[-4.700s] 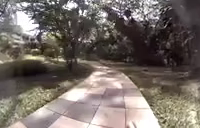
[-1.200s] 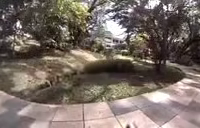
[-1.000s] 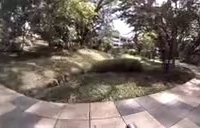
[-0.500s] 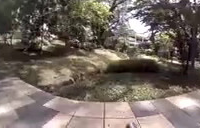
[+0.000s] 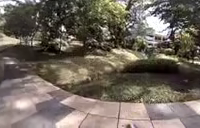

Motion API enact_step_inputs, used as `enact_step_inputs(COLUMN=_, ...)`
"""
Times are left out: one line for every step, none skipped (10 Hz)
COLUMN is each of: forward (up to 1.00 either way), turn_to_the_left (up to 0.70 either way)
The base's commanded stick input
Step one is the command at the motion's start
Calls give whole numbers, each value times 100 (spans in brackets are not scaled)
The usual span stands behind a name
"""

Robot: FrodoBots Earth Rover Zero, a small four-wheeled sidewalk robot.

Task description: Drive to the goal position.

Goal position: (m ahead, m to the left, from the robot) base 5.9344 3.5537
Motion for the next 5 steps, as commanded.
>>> enact_step_inputs(forward=0, turn_to_the_left=100)
enact_step_inputs(forward=0, turn_to_the_left=100)
enact_step_inputs(forward=0, turn_to_the_left=100)
enact_step_inputs(forward=0, turn_to_the_left=94)
enact_step_inputs(forward=0, turn_to_the_left=100)
